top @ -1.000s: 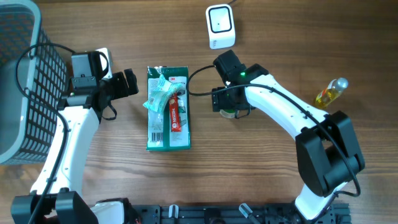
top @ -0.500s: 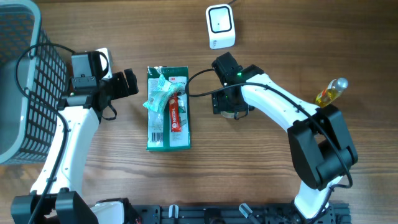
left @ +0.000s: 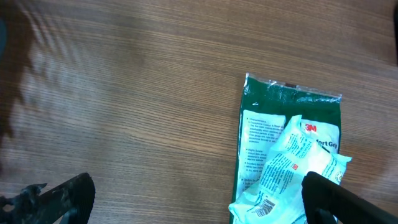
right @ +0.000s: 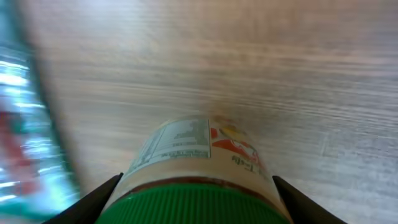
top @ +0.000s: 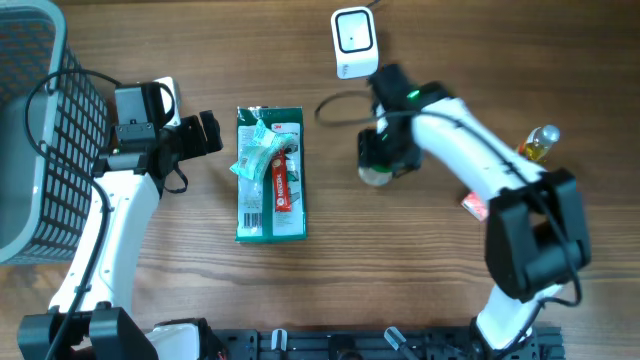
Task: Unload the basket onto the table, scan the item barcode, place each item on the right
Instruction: 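Raise the jar and hold it up to the white scanner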
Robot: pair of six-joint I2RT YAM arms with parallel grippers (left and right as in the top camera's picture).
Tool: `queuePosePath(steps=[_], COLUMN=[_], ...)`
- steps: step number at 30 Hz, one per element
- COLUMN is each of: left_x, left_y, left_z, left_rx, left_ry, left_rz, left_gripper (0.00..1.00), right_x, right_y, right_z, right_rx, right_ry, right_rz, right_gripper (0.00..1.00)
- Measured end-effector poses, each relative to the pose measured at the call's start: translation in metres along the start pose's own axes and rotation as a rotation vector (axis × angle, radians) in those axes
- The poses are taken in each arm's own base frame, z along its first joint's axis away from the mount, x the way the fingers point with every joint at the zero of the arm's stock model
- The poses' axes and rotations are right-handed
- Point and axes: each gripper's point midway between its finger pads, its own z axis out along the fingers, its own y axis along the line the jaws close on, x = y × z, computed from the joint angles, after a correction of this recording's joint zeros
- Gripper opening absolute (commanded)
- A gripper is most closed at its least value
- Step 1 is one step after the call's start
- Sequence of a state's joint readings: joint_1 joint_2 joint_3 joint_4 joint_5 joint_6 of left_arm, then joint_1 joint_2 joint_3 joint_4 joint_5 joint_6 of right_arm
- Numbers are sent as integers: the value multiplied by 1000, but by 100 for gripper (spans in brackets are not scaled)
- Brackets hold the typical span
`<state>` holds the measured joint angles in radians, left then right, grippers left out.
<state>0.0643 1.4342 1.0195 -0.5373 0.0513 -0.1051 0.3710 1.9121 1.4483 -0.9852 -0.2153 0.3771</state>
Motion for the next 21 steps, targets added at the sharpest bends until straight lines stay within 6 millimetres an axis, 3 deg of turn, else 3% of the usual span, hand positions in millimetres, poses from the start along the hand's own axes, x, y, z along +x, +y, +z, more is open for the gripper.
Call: queuePosePath(steps=[2,4,6,9,13,17,21], left_x=[0,0,0,0,0,0,0], left_y=[0,0,0,0,0,0,0], left_z=[0,0,0,0,0,0,0], left_rx=[0,0,0,0,0,0,0], left_ry=[0,0,0,0,0,0,0], left_rz=[0,0,0,0,0,0,0], left_gripper=[100,100,100,100,100,100,100], right_x=[-10,-2,6,14,1,-1,4], right_y=[12,23,30,39,42,38,54], right_z=[-41,-75,-89,-102,-106,-104,-116], right_rx=[-199,-362,-459,-571,-609,-580,-678], right_ry=[-16,14,56,143,123,143,245], right_rz=[59,100,145,259,331,453,562], right_gripper=[9,10,9,8,4,5,10])
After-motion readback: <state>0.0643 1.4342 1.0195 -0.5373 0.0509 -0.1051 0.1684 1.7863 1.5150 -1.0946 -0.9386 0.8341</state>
